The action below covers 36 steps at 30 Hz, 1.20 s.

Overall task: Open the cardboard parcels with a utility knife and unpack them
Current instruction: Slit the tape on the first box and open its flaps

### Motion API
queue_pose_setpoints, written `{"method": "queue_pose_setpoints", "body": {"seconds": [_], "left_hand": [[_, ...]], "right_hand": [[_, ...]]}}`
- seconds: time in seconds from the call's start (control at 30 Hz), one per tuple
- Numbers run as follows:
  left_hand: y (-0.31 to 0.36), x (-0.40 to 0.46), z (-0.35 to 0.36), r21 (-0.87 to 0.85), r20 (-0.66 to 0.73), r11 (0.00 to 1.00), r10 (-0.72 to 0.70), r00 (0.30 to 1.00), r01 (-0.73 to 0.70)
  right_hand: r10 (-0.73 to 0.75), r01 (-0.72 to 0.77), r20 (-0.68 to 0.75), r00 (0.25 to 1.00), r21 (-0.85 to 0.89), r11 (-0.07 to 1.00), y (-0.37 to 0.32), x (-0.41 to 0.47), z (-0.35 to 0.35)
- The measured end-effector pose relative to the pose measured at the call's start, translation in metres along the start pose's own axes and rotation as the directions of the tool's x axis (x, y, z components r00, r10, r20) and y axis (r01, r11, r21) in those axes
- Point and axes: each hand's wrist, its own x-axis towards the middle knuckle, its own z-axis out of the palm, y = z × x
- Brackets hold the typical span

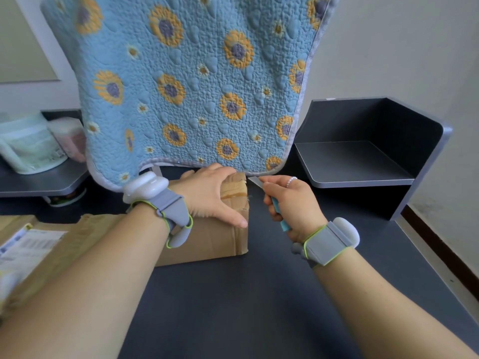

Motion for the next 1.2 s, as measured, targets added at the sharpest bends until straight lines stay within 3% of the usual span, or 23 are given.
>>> {"method": "queue_pose_setpoints", "body": {"seconds": [0.2,0.53,0.73,1.07,1.2], "left_hand": [[-0.001,-0.001,0.001,-0.067,-0.044,0.998,0.014,0.999,-0.017],[-0.002,-0.002,0.004,-0.037,-0.05,0.999,0.011,0.999,-0.013],[-0.002,-0.002,0.005,0.004,-0.058,1.0,0.01,0.998,-0.009],[-0.003,-0.002,0.007,-0.013,-0.072,1.0,0.017,0.997,-0.018],[-0.003,-0.002,0.008,-0.009,-0.079,1.0,0.016,0.997,-0.017]], "right_hand": [[0.014,-0.015,-0.007,1.0,-0.01,1.0,0.001,0.002,0.003],[0.032,-0.033,0.054,0.998,0.024,0.999,0.007,-0.002,-0.001],[0.008,-0.007,0.023,1.0,-0.01,1.0,0.009,-0.002,0.003],[0.029,-0.02,0.128,0.991,-0.071,0.997,-0.002,-0.004,-0.009],[0.006,0.004,0.084,0.996,-0.116,0.993,-0.002,-0.006,-0.004]]}}
